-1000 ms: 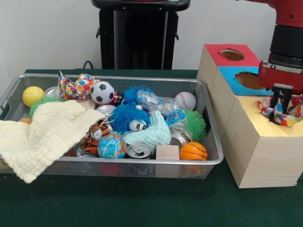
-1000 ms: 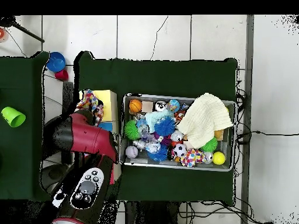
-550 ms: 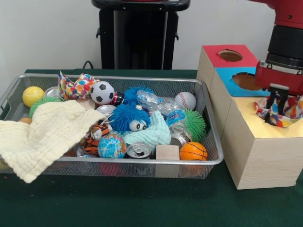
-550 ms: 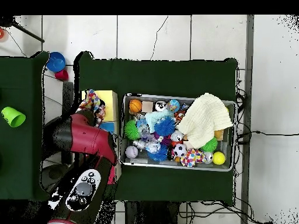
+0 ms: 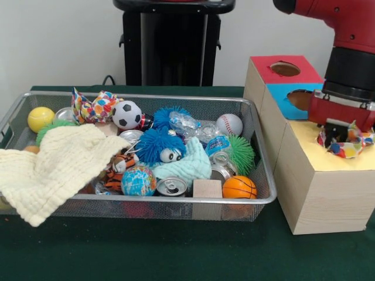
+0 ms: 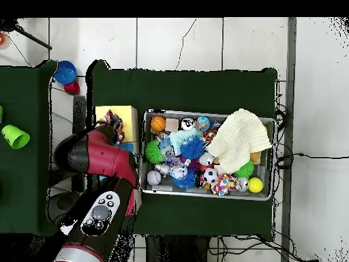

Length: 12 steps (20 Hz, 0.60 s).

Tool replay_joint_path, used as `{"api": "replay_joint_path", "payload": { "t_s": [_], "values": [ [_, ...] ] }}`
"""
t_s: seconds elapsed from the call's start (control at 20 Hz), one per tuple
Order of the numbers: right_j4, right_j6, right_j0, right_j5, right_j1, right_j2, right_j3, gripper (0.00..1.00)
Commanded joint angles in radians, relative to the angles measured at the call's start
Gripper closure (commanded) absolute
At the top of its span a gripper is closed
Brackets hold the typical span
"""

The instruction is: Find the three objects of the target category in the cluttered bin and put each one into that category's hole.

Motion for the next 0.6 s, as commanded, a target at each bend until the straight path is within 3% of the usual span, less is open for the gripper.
{"api": "replay_joint_path", "payload": {
  "t_s": [0.05, 0.25, 0.6],
  "values": [
    [-0.065, 0.133, -0.066, -0.059, 0.179, 0.119, 0.044, 1.00],
    [-0.064, 0.130, -0.082, -0.074, 0.198, 0.128, 0.044, 1.00],
    [-0.128, 0.106, -0.189, -0.180, 0.211, 0.247, 0.057, 1.00]
  ]
}}
